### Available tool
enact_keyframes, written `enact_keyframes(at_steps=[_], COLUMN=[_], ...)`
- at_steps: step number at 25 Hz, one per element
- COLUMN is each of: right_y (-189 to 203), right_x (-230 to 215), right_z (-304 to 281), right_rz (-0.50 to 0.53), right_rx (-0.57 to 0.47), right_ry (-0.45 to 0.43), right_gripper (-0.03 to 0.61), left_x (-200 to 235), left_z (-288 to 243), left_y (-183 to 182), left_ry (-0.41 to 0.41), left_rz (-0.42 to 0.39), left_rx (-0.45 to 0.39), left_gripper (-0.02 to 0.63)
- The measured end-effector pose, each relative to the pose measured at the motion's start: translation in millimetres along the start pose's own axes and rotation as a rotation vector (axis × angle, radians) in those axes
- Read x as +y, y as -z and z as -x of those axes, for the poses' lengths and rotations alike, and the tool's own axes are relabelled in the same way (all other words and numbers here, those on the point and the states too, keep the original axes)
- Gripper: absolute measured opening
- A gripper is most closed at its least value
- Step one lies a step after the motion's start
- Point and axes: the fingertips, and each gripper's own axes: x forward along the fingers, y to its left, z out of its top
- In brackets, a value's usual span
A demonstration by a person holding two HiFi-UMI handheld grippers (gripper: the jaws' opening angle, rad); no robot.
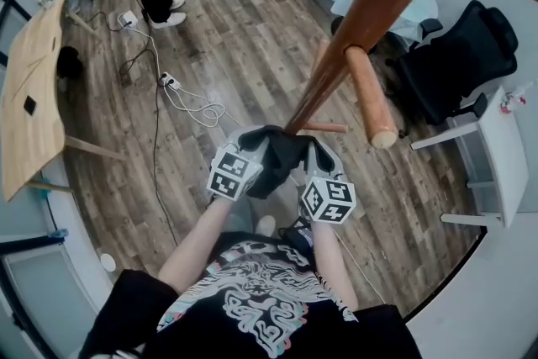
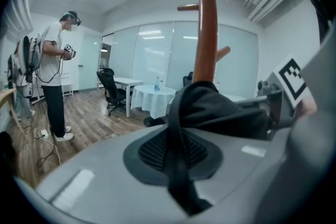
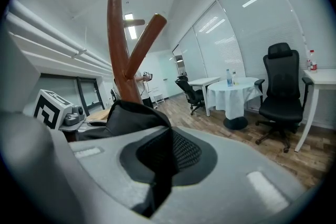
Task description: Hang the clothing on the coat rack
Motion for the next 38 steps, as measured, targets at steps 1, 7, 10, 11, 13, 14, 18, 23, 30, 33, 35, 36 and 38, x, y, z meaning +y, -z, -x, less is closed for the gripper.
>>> enact_keyframes(at_steps=[1, 7, 10, 11, 13, 14, 18, 23, 30, 33, 35, 36, 38], right_y=[0, -4, -4, -3, -1, 0, 0, 2, 5, 7, 8, 8, 7], right_x=[0, 3, 3, 3, 2, 2, 2, 7, 5, 9, 10, 11, 14], right_z=[0, 5, 6, 6, 7, 8, 10, 13, 23, 27, 29, 31, 34], right_rz=[-0.001, -0.001, 0.004, 0.000, -0.009, -0.010, -0.010, -0.015, -0.015, -0.014, -0.011, -0.009, -0.003], right_rx=[0.001, -0.013, -0.012, -0.009, -0.003, 0.000, 0.007, 0.011, 0.010, 0.012, 0.013, 0.012, 0.008], right_ry=[0.000, -0.015, -0.017, -0.019, -0.022, -0.021, -0.019, -0.021, -0.023, -0.027, -0.029, -0.030, -0.031], right_gripper=[0.005, 0.006, 0.008, 0.011, 0.037, 0.038, 0.038, 0.038, 0.038, 0.038, 0.038, 0.038, 0.038], left_x=[0, -4, -7, -6, -7, -7, -10, -12, -22, -27, -29, -30, -31], left_z=[0, 2, 1, 2, 3, 3, 5, 11, 19, 25, 28, 29, 33], left_y=[1, 2, 5, 4, 7, 9, 12, 22, 27, 27, 29, 28, 28], left_ry=[0.003, 0.018, 0.034, 0.030, 0.027, 0.030, 0.049, 0.059, 0.058, 0.067, 0.067, 0.065, 0.060], left_rz=[0.004, 0.016, 0.028, 0.029, 0.028, 0.025, 0.037, 0.023, 0.025, 0.021, 0.012, 0.008, 0.005], left_rx=[0.002, 0.001, 0.021, 0.017, 0.019, 0.024, 0.040, 0.057, 0.066, 0.075, 0.077, 0.075, 0.069], left_gripper=[0.020, 0.025, 0.054, 0.069, 0.094, 0.106, 0.146, 0.169, 0.177, 0.178, 0.178, 0.179, 0.184])
